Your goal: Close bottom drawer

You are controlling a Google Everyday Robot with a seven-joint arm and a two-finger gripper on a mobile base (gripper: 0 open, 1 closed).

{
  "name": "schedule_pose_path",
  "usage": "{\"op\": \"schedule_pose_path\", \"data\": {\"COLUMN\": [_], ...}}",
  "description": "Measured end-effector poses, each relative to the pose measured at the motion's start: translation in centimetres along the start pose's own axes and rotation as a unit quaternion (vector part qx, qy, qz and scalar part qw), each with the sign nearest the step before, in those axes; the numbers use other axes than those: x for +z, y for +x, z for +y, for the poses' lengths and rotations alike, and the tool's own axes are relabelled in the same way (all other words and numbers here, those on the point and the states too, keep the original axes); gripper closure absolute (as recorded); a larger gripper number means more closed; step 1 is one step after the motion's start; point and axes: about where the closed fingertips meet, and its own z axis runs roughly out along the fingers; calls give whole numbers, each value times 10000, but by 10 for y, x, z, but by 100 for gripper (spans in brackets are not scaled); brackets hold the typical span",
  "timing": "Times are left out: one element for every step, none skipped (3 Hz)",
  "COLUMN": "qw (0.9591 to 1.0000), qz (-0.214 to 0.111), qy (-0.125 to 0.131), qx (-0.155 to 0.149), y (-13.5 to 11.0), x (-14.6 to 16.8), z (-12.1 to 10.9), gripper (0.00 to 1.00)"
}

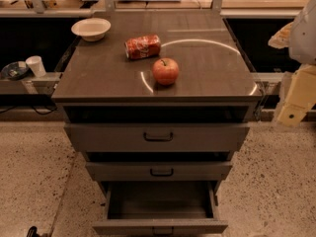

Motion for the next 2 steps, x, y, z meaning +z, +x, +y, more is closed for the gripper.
{"op": "schedule_pose_path", "data": {"qw": [10000, 9999], "qz": [0, -55], "qy": [0, -119], "qx": [0, 105], "y": [0, 1], "x": [0, 24], "z": [0, -1], "gripper": [0, 0]}}
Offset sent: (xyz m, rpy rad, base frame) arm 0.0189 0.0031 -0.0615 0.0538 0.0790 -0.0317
